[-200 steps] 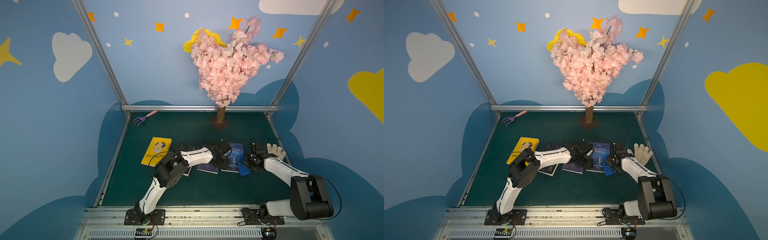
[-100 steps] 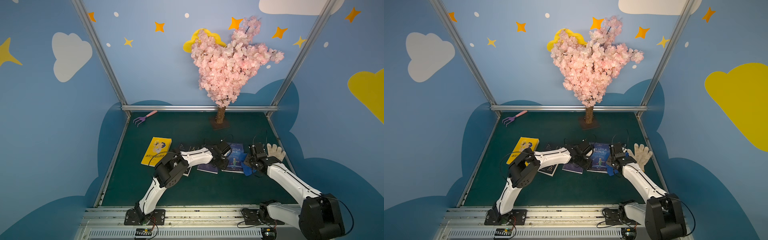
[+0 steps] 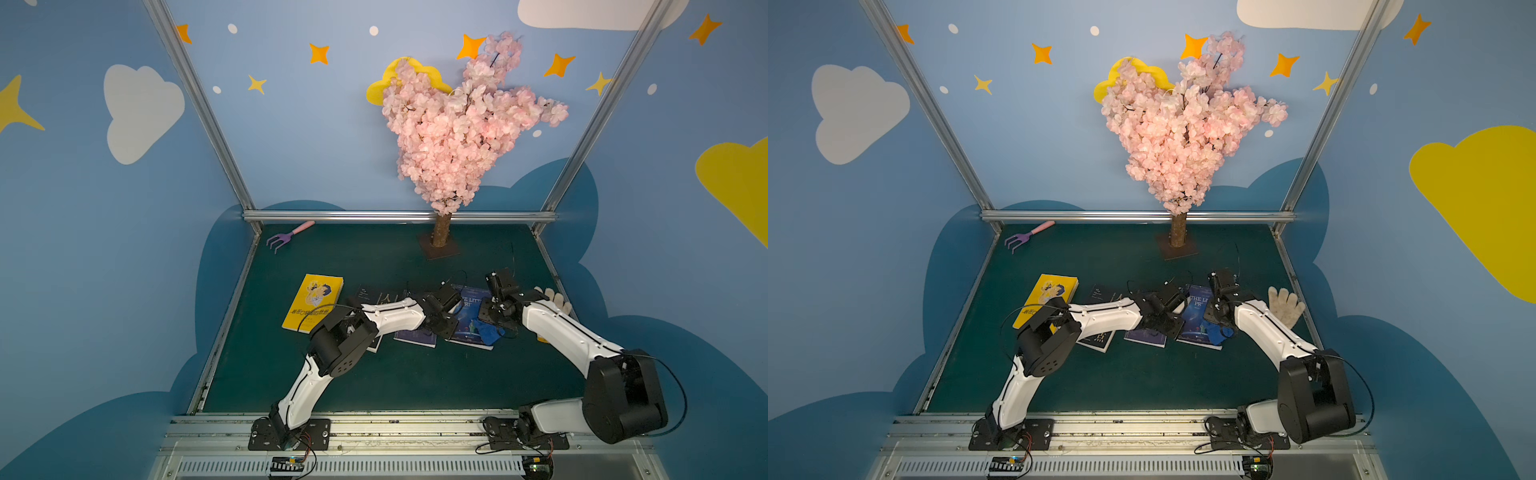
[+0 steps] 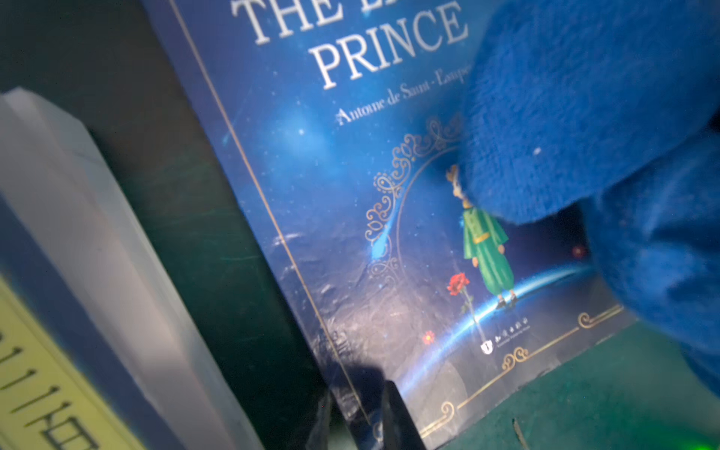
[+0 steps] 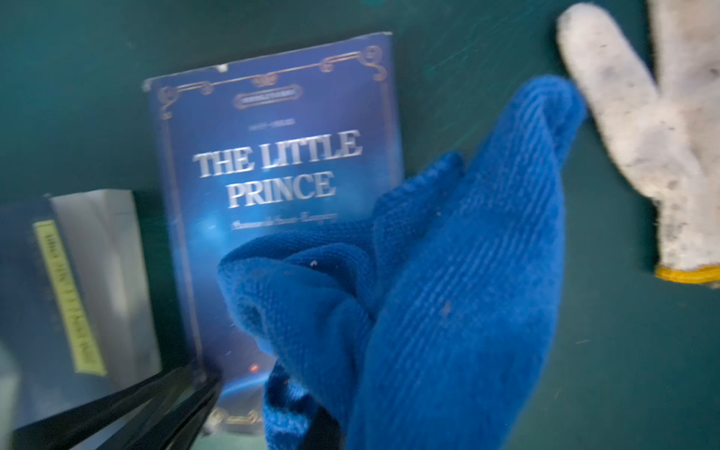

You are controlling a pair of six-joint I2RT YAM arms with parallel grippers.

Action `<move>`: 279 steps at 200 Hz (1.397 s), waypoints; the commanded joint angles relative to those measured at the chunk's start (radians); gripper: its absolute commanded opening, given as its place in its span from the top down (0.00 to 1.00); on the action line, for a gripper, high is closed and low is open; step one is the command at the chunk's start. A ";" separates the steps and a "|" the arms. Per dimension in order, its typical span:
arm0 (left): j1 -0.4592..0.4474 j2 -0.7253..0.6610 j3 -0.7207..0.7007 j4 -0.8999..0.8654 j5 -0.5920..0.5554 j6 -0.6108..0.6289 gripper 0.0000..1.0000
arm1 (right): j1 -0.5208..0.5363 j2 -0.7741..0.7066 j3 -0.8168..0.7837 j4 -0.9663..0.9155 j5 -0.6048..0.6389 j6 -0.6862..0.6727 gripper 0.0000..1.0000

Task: Wipe the cover of the book
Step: Move the book to the center of the board, then wipe the dirt from the cover of the book.

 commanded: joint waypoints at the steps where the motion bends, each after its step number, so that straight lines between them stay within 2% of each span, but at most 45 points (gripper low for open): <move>1: -0.012 0.099 -0.043 -0.107 -0.047 0.021 0.76 | 0.006 0.042 -0.005 -0.094 -0.099 0.011 1.00; 31: -0.012 0.092 -0.036 -0.130 -0.061 0.019 0.76 | 0.006 0.095 -0.108 -0.044 -0.173 0.069 1.00; 45: -0.012 0.080 -0.043 -0.132 -0.064 0.019 0.76 | -0.001 0.144 -0.104 -0.029 -0.200 0.067 1.00; 96: -0.012 0.106 -0.018 -0.156 -0.084 0.018 0.87 | -0.164 0.413 0.155 -0.072 -0.371 0.057 1.00; 127: -0.010 0.103 -0.026 -0.144 -0.058 0.010 0.87 | -0.171 0.560 0.372 -0.164 -0.282 0.043 1.00; 142: -0.011 0.103 -0.025 -0.146 -0.054 0.011 0.87 | -0.165 0.602 0.421 -0.200 -0.248 0.032 1.00; 157: -0.012 0.100 -0.025 -0.146 -0.053 0.010 0.87 | -0.143 0.593 0.401 -0.211 -0.216 0.032 1.00; 173: -0.012 0.102 -0.025 -0.144 -0.051 0.009 0.87 | -0.101 0.526 0.311 -0.201 -0.164 0.044 1.00; 210: -0.012 0.109 -0.020 -0.136 -0.009 0.000 0.86 | 0.008 0.244 -0.002 -0.161 -0.109 0.153 1.00; 229: -0.016 0.107 -0.022 -0.134 -0.005 -0.002 0.85 | 0.004 0.121 -0.094 -0.136 -0.111 0.180 1.00; 251: -0.015 0.110 -0.020 -0.130 -0.002 -0.002 0.85 | -0.051 0.118 -0.047 -0.135 -0.089 0.162 1.00; 279: -0.015 0.118 -0.010 -0.138 0.008 -0.005 0.85 | -0.153 0.326 0.191 -0.179 -0.181 0.062 1.00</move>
